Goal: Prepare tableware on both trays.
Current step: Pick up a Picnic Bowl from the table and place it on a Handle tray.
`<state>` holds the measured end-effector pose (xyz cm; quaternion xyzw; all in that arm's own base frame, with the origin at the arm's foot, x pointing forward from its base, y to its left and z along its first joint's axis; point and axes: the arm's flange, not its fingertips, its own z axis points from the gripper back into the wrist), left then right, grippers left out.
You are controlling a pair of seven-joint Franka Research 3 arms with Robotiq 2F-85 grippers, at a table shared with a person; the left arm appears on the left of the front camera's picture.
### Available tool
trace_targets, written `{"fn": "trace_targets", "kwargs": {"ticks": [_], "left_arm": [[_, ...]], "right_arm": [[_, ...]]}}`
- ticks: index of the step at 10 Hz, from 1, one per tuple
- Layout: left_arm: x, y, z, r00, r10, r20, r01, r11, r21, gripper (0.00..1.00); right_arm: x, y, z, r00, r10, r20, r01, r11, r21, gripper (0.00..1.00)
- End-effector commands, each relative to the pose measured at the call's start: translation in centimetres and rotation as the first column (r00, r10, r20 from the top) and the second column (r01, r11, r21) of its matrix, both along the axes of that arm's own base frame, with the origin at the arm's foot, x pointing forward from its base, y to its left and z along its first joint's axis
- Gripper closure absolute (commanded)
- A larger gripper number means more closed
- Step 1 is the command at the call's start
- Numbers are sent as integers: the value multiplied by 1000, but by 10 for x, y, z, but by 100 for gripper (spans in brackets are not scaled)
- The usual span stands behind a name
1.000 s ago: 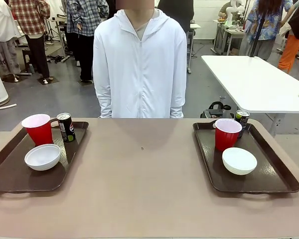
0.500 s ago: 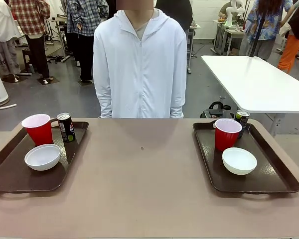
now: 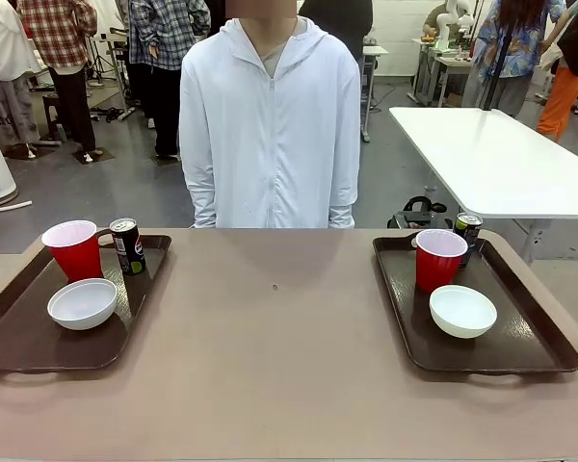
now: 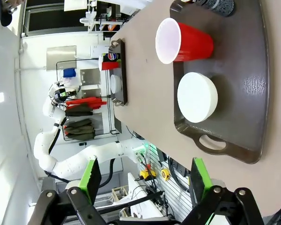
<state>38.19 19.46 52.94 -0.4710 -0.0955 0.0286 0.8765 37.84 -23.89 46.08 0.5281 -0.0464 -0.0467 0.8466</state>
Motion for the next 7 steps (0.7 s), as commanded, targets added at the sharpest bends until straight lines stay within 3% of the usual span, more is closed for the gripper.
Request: {"fn": "trace_targets", "kwargs": {"ticks": [1, 7], "left_arm": [[-1, -1, 3, 1000, -2, 7, 2, 1000, -13, 0], [-1, -1, 3, 1000, -2, 7, 2, 1000, -13, 0]], "right_arm": [[-3, -2, -1, 1000, 17, 6, -17, 1000, -22, 0], [-3, -2, -1, 1000, 17, 6, -17, 1000, -22, 0]]}}
